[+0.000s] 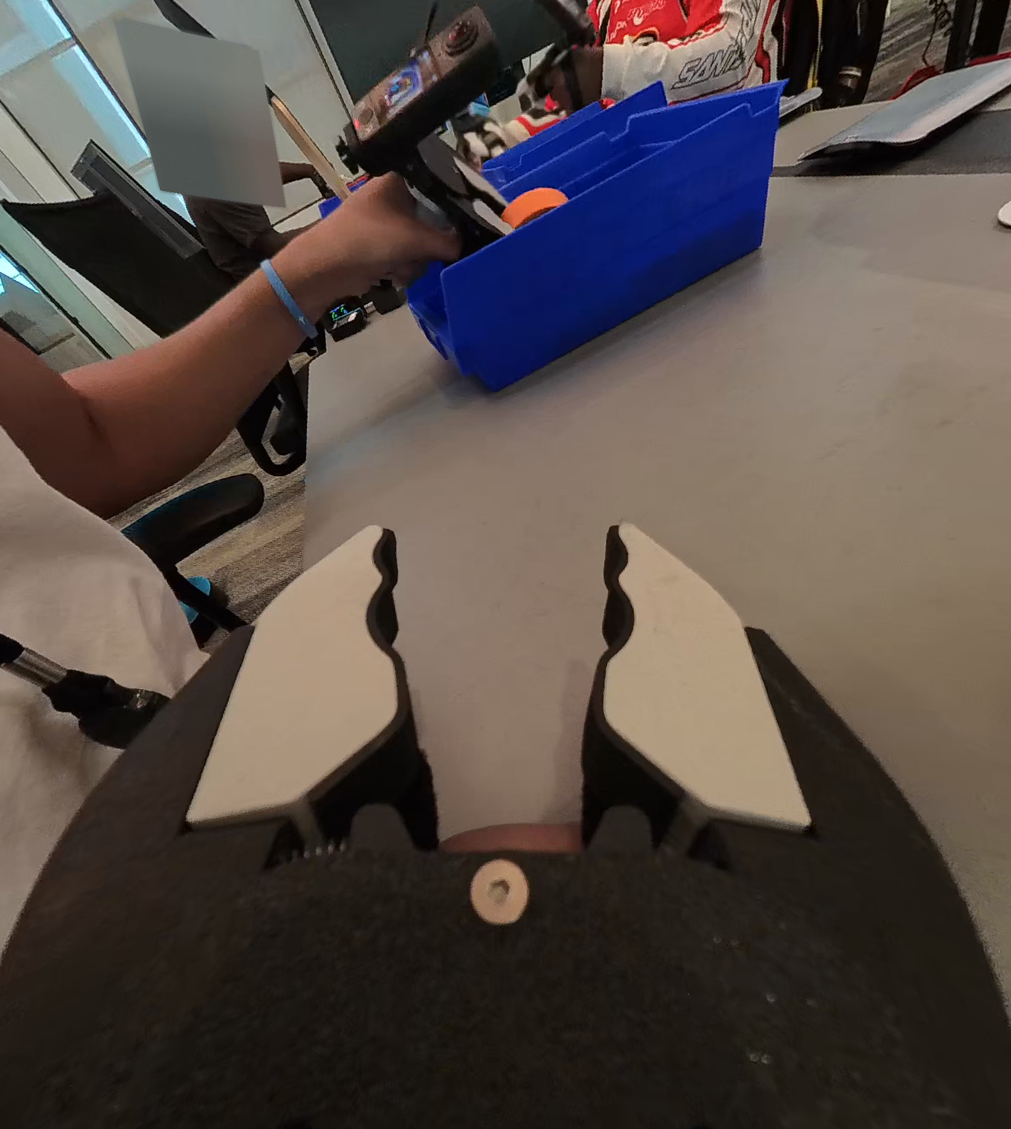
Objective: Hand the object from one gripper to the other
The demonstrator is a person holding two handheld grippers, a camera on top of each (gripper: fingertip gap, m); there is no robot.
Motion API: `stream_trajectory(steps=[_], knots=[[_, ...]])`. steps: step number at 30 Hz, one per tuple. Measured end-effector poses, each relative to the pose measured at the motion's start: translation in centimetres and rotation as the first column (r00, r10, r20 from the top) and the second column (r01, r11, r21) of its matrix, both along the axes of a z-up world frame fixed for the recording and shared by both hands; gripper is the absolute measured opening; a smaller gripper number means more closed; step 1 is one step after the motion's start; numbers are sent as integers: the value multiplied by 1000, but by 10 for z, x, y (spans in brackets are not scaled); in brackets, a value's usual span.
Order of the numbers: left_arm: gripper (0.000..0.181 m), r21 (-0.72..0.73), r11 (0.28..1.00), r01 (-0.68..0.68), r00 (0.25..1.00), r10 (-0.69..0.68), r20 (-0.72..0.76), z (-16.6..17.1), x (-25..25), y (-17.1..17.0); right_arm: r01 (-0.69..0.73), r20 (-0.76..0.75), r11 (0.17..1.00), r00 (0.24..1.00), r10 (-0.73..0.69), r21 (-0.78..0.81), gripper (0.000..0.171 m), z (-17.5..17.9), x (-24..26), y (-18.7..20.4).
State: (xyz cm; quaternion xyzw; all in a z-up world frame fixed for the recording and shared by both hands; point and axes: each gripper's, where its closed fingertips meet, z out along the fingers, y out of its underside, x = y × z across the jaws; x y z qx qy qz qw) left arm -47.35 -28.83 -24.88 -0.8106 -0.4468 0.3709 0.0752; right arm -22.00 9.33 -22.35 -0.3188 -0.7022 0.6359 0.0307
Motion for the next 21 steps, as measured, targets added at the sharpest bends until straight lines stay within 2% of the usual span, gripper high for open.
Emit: stream_trajectory(steps=[1, 7, 10, 15, 17, 18, 19, 20, 21], knots=[[28, 17, 1000, 20, 1000, -20, 6, -1, 0, 4, 2, 2, 1000, 1000, -2, 0, 65, 0, -1, 0], [27, 33, 999, 24, 999, -23, -30, 6, -3, 6, 12, 21, 999, 1000, -12, -33, 64, 2, -6, -1], [27, 20, 999, 34, 996, -33, -87, 20, -4, 8, 16, 28, 999, 999, -15, -33, 63, 1, -7, -2], [27, 38, 997, 61, 965, -49, -258, 69, -2, 19, 39, 26, 999, 999, -39, 6, 61, -4, -13, -4], [26, 150, 980, 132, 938, -75, -337, 98, 5, 42, 54, -3, 998, 999, -54, 36, 61, -2, -18, -4], [26, 268, 942, 202, 925, -93, -368, 112, 11, 62, 67, -16, 997, 998, -67, 29, 60, 3, -22, -5], [26, 403, 871, 282, 913, -114, -392, 126, 20, 87, 74, -31, 997, 997, -74, 21, 59, 9, -27, -6], [26, 536, 764, 359, 903, -139, -407, 138, 31, 115, 78, -52, 997, 996, -76, 27, 58, 16, -32, -9], [26, 652, 627, 426, 892, -170, -419, 150, 45, 143, 80, -85, 996, 993, -76, 49, 57, 24, -38, -13]])
